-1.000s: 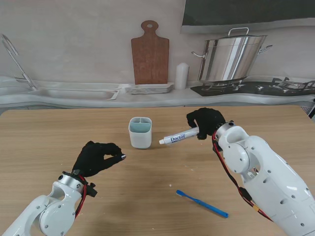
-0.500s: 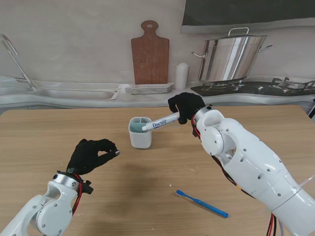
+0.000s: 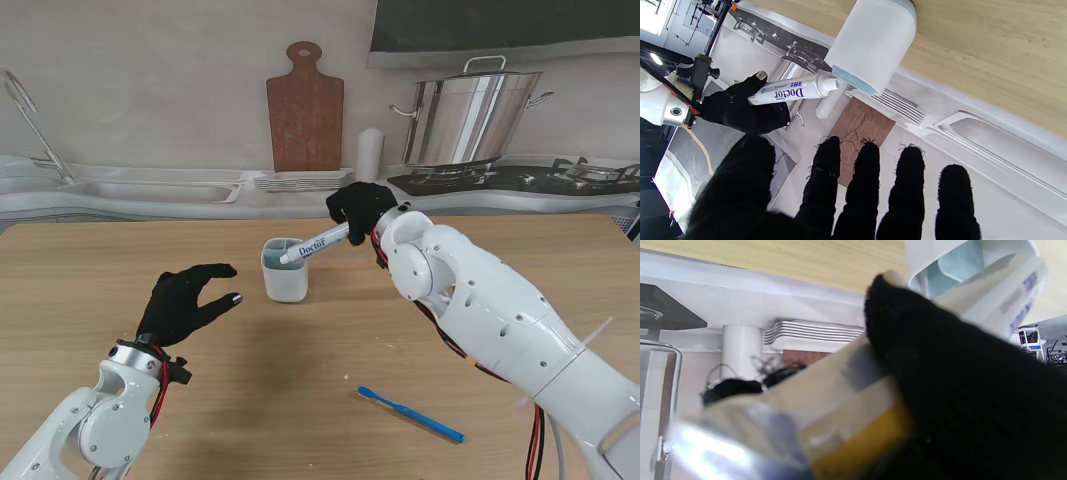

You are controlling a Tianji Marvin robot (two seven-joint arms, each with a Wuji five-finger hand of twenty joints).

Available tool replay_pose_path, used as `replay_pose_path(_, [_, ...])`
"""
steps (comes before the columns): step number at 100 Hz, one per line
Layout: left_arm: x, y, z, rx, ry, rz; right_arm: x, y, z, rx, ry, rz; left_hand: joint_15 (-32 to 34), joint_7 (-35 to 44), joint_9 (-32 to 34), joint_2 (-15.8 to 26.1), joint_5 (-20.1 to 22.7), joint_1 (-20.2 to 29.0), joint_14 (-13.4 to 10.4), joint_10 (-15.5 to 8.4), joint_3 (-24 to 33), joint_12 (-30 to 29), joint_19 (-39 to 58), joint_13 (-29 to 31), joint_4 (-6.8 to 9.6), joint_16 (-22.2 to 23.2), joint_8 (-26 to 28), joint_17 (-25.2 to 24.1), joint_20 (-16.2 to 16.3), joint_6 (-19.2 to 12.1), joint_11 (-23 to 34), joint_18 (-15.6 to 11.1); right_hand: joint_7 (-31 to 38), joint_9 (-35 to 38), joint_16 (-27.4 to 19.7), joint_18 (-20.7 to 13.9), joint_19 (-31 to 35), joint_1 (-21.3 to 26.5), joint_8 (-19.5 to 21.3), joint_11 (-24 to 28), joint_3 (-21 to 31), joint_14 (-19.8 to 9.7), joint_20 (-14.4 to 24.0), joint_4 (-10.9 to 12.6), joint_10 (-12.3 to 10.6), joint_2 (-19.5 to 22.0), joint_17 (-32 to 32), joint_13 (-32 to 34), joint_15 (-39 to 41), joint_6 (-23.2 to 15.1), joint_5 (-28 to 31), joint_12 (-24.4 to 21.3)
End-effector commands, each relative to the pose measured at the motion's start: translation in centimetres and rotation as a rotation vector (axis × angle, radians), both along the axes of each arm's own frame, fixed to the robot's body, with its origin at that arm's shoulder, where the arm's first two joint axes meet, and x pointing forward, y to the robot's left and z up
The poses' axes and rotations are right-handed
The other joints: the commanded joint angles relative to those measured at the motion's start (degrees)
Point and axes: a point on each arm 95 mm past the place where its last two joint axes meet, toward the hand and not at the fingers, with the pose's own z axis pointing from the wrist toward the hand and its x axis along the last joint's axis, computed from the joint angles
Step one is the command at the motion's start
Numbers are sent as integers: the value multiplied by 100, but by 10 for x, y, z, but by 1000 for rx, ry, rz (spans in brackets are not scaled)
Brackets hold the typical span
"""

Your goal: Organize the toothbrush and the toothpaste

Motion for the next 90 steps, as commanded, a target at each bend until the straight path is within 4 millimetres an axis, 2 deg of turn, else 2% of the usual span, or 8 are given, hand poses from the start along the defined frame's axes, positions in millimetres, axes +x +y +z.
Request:
replay_pose_path(1, [-1,-3,2,0,8,-14,2,8,10,-6,-13,18,-57,-47,-195,151,-160,-92,-9,1,-116,-219,-40,-141,293,-120,-60,-67,-36,35,-53,-101,549,-25,26,32,132,234,0,106,648,-555,96,-137,331,349,-4,308,197,-434,168,-33])
replay_pose_path(32, [-1,-2,2,4,4,-29,11,19,9,-56,-8,33,-8,-39,-182,185,-165,-53,5,0,-198,-240,-32,-161,327,-148,-54,-74,-14,28,-10,-56,543,19,-16,36,176,182,-58,89,670,-516,91,-159,273,254,-17,329,211,-427,153,-74])
replay_pose_path(65, [-3,-1,1,10,0,-35,17,27,6,-99,-13,50,14,-9,-145,198,-111,-15,31,4,-250,-239,-48,-188,350,-161,-40,-84,12,14,11,-40,525,21,11,77,396,72,-228,47,721,-444,121,-196,314,225,-66,342,246,-382,1,-94])
replay_pose_path(86, [-4,-1,0,15,5,-37,16,28,6,-122,-18,63,40,18,-53,199,-54,-2,42,-1,-265,-225,-43,-132,359,-154,-27,-75,30,-2,37,-20,339,-182,-43,48,438,15,-783,-141,741,-392,44,-234,415,234,-144,233,138,-343,-343,-144])
replay_pose_path(90, [-4,-1,0,15,6,-36,16,29,6,-124,-17,65,45,19,-47,196,-49,2,37,3,-267,-223,-45,-123,361,-152,-27,-73,31,0,37,-17,365,-284,-134,11,465,27,-1048,-219,762,-394,20,-249,471,242,-124,253,120,-316,-453,-166])
